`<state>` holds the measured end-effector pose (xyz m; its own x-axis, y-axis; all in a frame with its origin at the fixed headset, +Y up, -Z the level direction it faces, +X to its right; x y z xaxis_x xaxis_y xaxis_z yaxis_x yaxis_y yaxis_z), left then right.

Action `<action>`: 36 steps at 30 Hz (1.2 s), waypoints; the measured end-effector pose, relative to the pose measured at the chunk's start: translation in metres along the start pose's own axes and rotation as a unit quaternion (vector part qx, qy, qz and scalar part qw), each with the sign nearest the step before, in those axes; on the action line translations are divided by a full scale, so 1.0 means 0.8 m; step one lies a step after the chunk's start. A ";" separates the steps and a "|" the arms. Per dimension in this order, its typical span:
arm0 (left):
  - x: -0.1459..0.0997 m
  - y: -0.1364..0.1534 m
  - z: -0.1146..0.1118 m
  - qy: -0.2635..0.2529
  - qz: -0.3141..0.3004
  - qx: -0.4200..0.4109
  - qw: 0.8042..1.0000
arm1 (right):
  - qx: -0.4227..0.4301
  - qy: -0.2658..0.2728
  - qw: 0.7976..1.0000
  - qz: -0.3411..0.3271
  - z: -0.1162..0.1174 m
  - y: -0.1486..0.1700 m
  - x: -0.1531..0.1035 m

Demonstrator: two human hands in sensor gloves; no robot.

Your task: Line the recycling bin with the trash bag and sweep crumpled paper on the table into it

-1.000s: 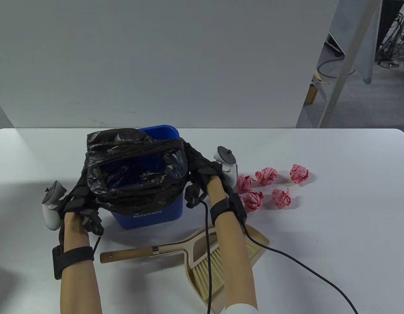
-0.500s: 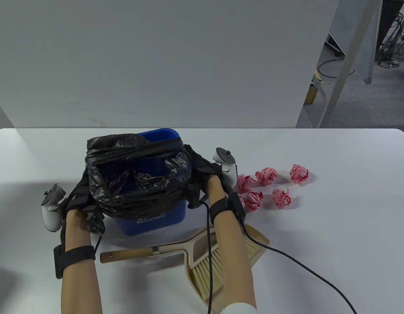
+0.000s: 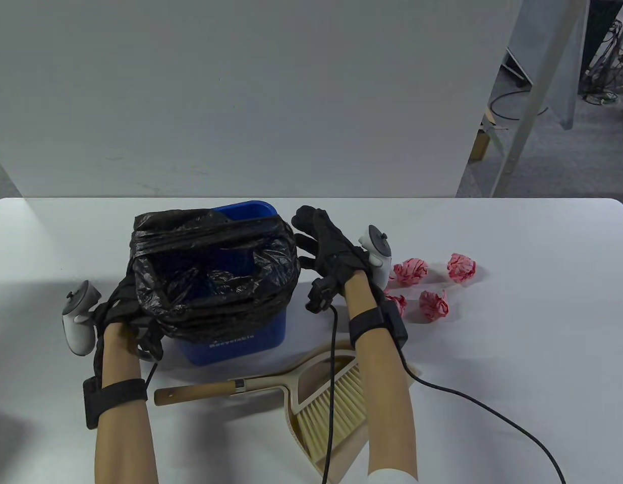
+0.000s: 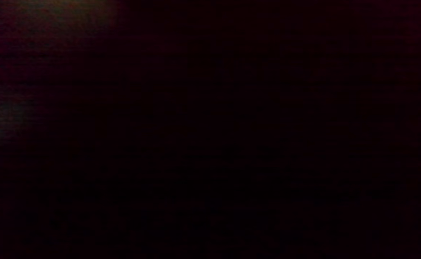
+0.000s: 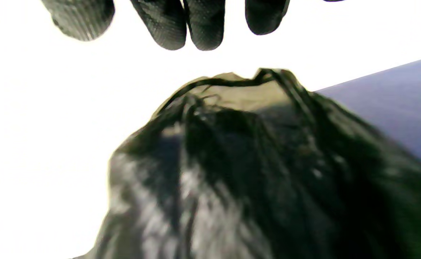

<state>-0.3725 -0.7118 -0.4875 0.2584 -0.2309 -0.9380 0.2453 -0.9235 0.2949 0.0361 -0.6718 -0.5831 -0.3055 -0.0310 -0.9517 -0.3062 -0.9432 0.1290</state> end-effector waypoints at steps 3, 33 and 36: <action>0.000 -0.005 -0.001 0.012 -0.019 0.003 1.000 | -0.082 -0.048 0.995 0.001 0.012 -0.009 -0.008; 0.015 -0.002 -0.018 0.064 -0.032 -0.043 0.997 | -0.009 -0.011 0.998 -0.055 0.032 0.012 0.022; 0.016 -0.001 -0.018 0.063 -0.028 -0.042 0.997 | -0.014 0.013 0.999 -0.033 0.035 0.019 0.026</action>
Point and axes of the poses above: the tracker on the back of each hand, its own y axis roughly to the little-finger side, its own x axis roughly from the wrist to the fingertips, z = x × y, the point moved 4 cm from there along x, roughly from the wrist to the fingertips, and after that the axes turned 10 degrees about y, right-handed, at the moved point
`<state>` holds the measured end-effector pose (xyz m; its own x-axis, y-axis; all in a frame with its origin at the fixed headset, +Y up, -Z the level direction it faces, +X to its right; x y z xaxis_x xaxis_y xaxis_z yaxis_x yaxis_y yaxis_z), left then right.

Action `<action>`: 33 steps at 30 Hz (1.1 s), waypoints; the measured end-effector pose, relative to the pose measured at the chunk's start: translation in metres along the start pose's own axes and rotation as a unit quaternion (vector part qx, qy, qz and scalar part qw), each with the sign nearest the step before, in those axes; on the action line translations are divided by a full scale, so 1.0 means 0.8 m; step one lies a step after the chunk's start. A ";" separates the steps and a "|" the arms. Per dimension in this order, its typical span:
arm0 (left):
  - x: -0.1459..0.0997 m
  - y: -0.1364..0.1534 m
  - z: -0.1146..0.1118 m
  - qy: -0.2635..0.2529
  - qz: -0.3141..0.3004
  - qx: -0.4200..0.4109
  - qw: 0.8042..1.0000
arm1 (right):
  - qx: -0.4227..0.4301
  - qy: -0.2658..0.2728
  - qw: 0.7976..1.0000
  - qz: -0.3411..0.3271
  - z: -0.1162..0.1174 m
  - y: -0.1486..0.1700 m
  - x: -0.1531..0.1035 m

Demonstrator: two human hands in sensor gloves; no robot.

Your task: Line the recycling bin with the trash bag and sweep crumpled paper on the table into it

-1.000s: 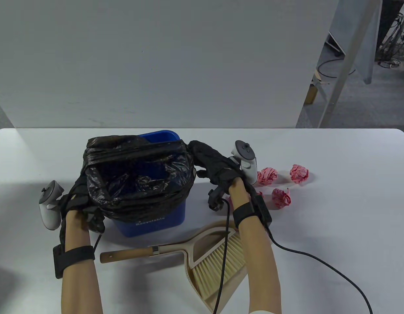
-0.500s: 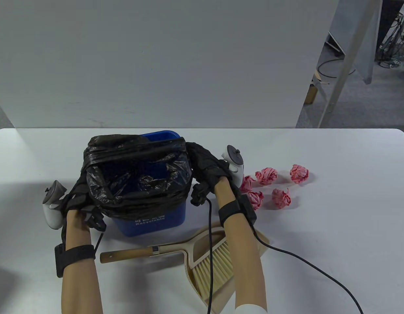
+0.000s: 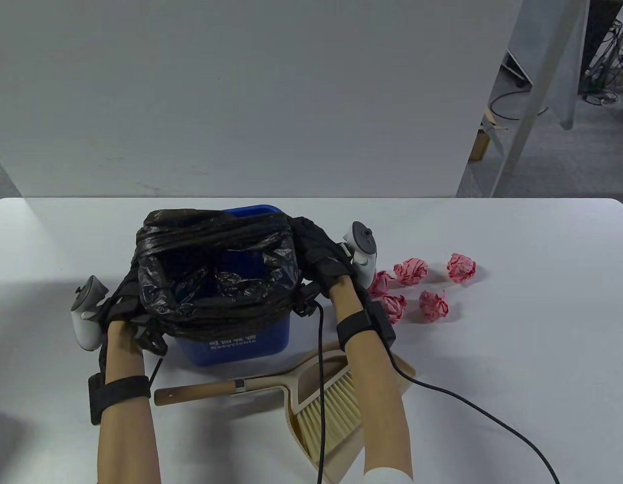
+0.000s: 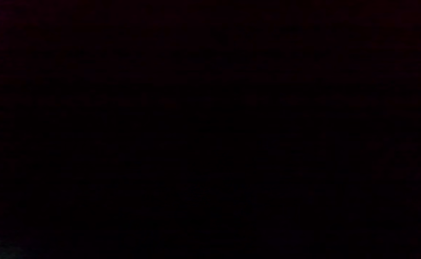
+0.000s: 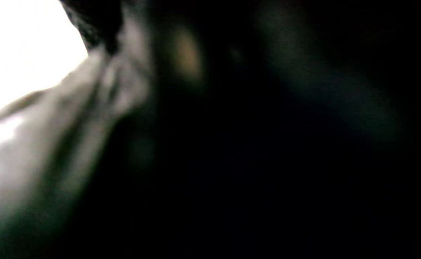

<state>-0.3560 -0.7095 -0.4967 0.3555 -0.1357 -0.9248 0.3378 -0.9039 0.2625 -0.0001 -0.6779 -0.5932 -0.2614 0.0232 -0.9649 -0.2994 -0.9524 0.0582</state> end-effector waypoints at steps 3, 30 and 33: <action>-0.002 0.001 0.000 -0.010 0.010 -0.005 1.000 | -0.021 0.002 0.999 0.028 -0.002 0.003 0.005; -0.003 0.006 0.014 -0.052 0.070 -0.005 0.996 | -0.110 0.073 0.976 0.175 -0.028 0.037 0.003; -0.006 0.006 0.015 -0.059 0.077 -0.002 0.995 | -0.120 0.075 0.973 0.184 -0.029 0.036 0.003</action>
Point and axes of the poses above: the tracker on the back of each hand, its own y axis roughly to the little-finger side, its own x axis roughly from the wrist to the fingertips, z = x × y, the point moved 4 cm from there along x, roughly from the wrist to the fingertips, and after that the axes turned 10 degrees about y, right-handed, at the moved point
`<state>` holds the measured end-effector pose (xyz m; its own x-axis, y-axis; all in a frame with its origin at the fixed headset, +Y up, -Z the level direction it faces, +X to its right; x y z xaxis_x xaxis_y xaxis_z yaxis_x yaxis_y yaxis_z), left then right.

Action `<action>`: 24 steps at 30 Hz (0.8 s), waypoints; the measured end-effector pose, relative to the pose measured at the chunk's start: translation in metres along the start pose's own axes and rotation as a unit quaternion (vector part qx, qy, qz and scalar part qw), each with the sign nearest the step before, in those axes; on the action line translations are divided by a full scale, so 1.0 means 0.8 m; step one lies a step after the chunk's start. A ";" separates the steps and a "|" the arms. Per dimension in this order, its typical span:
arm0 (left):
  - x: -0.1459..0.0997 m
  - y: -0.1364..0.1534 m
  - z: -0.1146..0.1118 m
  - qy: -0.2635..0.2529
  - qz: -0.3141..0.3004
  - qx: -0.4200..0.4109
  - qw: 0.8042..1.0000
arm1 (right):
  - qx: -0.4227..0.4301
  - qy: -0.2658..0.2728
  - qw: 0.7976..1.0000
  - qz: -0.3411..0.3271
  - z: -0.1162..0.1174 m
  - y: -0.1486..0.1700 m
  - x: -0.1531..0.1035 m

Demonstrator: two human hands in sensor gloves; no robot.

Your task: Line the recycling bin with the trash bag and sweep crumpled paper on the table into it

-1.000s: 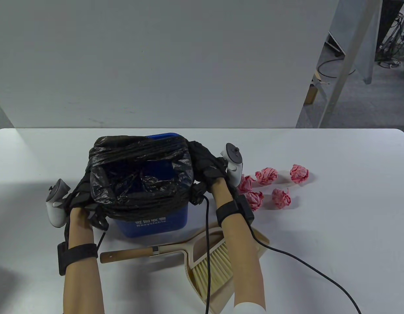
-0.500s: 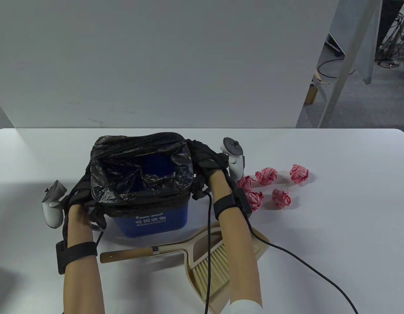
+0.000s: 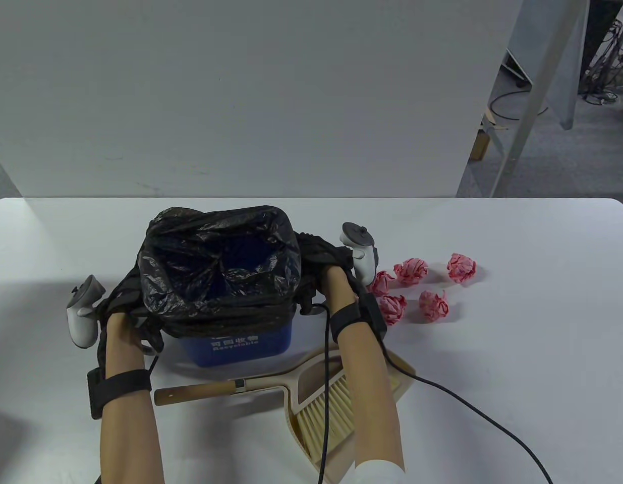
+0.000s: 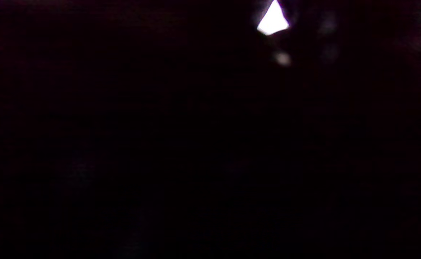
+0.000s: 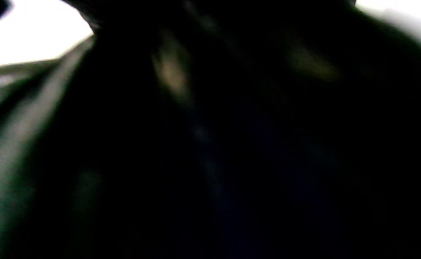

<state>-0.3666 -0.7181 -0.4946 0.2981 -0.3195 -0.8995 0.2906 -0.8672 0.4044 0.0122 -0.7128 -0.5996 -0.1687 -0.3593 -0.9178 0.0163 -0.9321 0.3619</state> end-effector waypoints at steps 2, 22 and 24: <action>-0.001 0.001 0.002 -0.007 0.004 0.000 1.000 | -0.011 0.005 1.000 0.007 -0.002 -0.001 -0.001; 0.010 0.013 0.001 0.012 0.026 -0.006 1.000 | 0.009 0.014 0.999 0.033 -0.005 0.024 0.001; 0.009 0.012 0.002 0.009 0.027 -0.002 1.000 | 0.007 0.014 0.999 0.037 -0.006 0.024 0.001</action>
Point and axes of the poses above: the tracker on the back of each hand, its own y axis roughly to the little-finger side, its own x axis roughly from the wrist to the fingertips, z = x × y, the point moved 4 cm from there along x, roughly from the wrist to the fingertips, and after that the axes turned 10 degrees about y, right-handed, at the moved point
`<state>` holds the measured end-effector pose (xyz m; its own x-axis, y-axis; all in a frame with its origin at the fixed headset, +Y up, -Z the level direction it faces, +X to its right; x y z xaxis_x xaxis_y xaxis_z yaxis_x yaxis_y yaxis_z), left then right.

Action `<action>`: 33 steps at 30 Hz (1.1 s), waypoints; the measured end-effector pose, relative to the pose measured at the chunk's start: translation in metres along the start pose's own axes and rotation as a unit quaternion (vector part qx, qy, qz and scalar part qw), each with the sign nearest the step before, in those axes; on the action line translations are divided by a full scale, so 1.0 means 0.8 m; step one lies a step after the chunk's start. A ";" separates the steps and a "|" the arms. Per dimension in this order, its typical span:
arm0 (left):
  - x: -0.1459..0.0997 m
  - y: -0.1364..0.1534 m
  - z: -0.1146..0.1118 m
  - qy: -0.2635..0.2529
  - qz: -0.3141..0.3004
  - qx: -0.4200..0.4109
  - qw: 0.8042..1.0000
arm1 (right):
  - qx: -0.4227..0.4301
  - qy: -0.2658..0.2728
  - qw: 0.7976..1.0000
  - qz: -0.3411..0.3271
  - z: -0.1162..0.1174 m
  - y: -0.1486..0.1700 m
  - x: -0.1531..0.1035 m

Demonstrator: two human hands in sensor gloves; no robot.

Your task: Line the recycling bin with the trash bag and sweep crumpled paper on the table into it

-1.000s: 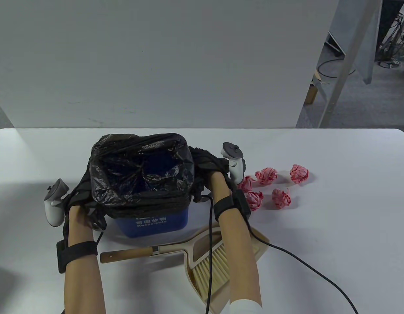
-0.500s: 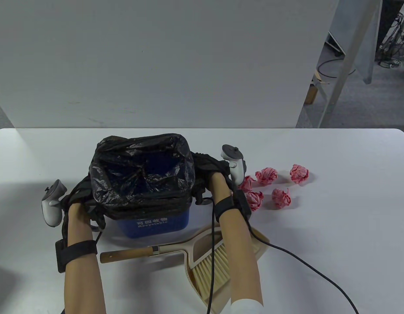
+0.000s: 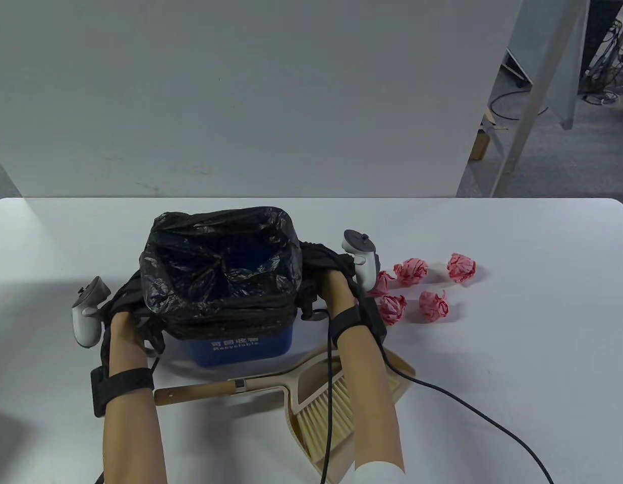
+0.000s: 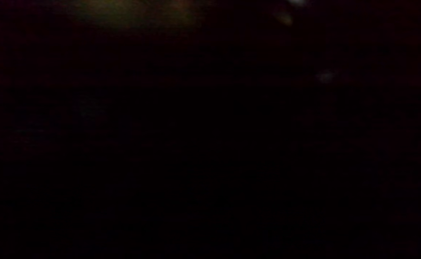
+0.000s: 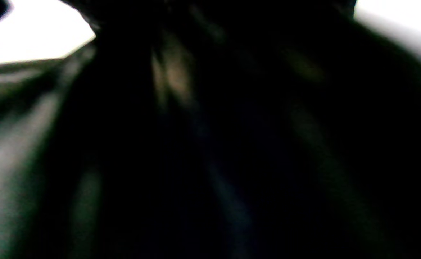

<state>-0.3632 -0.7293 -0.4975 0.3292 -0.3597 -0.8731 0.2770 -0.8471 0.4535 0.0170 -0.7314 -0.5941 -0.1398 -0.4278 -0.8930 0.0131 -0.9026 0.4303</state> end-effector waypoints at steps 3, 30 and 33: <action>0.000 0.000 0.000 0.000 0.002 -0.002 1.000 | -0.005 0.005 1.000 0.008 -0.001 0.002 -0.002; -0.068 -0.017 0.005 -0.129 -0.027 0.139 0.981 | -0.023 0.068 0.996 -0.053 -0.039 -0.015 -0.087; -0.080 -0.006 0.003 -0.119 -0.034 0.128 0.984 | -0.026 0.073 0.994 -0.075 -0.041 -0.022 -0.107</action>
<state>-0.3875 -0.7029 -0.4442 0.0888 -0.3536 -0.9312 0.0456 -0.9325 0.3584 0.0613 -0.6805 -0.5293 0.0011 -0.2880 -0.9576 0.0551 -0.9562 0.2876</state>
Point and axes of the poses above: the tracker on the back of each hand, its own y axis roughly to the little-finger side, its own x axis roughly from the wrist to the fingertips, z = x × y, the point moved 4 cm from there along x, roughly from the wrist to the fingertips, and after that the axes turned 10 degrees about y, right-handed, at the moved point
